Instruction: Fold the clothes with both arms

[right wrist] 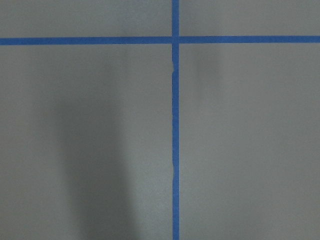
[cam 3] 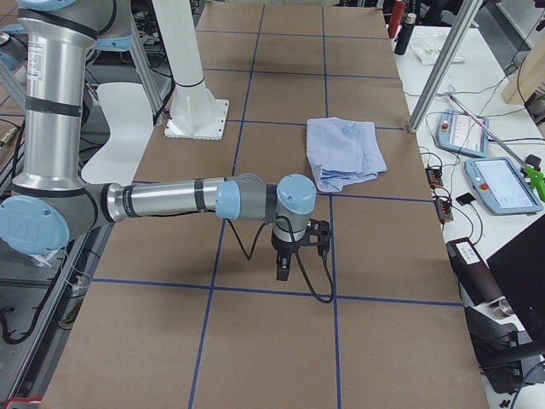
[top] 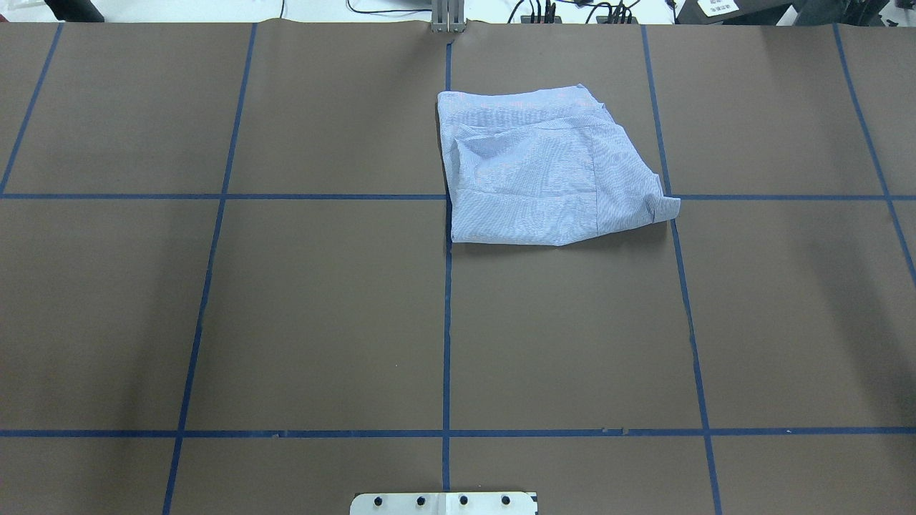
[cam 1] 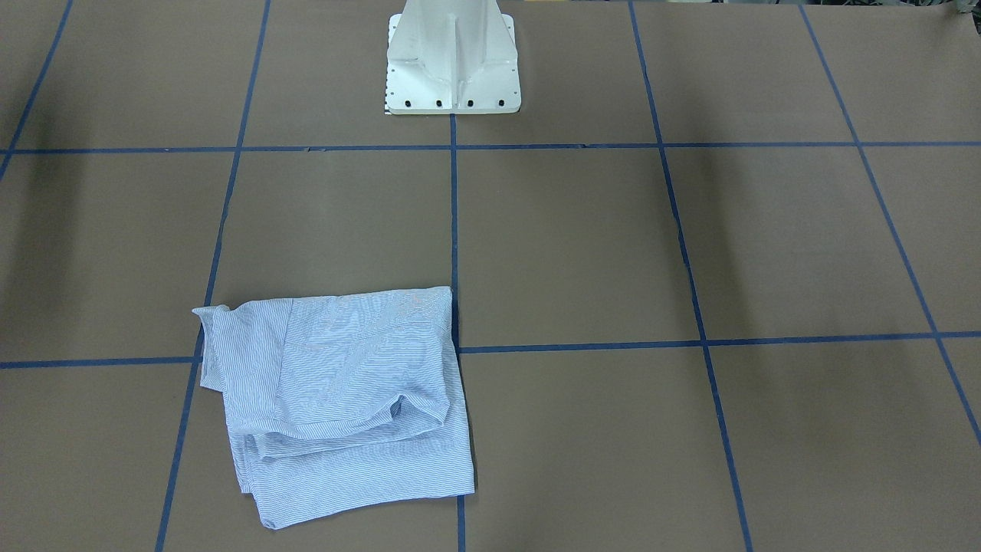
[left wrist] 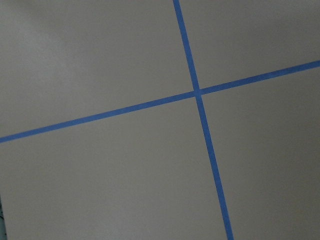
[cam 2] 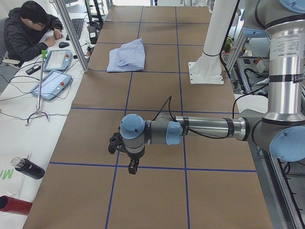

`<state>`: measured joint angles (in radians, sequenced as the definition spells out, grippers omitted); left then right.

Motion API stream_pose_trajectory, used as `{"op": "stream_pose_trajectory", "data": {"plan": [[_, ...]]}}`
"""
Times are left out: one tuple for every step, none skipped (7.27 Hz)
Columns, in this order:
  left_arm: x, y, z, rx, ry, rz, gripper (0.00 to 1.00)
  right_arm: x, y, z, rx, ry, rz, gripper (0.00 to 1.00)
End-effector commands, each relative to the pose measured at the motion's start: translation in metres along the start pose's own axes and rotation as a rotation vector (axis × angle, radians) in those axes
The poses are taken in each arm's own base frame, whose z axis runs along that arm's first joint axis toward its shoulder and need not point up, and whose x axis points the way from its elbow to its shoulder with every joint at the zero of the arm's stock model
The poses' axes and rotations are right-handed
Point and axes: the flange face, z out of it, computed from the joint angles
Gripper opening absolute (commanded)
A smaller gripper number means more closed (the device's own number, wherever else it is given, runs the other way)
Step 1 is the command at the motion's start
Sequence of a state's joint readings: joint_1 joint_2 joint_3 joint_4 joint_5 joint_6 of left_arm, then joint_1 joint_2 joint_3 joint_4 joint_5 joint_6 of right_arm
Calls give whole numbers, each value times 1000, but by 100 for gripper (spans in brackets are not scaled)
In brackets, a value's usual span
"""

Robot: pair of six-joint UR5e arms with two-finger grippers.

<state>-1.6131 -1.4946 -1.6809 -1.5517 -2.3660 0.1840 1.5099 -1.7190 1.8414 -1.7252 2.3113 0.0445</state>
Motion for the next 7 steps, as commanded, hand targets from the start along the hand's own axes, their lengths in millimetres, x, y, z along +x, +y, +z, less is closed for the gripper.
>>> {"op": "stream_pose_trajectory", "data": {"plan": [[-1,-1,0,-2,-14,-4,100,3,3,0,-1,-2,1,100],[-2,-1,-1,-3,-34,-2,100,3,3,0,-1,-2,1,100],[-4,-2,-2,-7,-60,-1,100,4,3,1,-2,-1,3,100],[-4,-3,-2,-7,-71,2,100,5,3,1,-3,3,6,100],[-6,-4,-4,-1,-91,10,100,9,8,5,-11,7,12,100],[-6,-4,-4,5,-101,18,100,14,15,10,-22,8,22,100],[-7,-4,-4,4,-101,17,100,21,22,13,-30,6,37,100]]}}
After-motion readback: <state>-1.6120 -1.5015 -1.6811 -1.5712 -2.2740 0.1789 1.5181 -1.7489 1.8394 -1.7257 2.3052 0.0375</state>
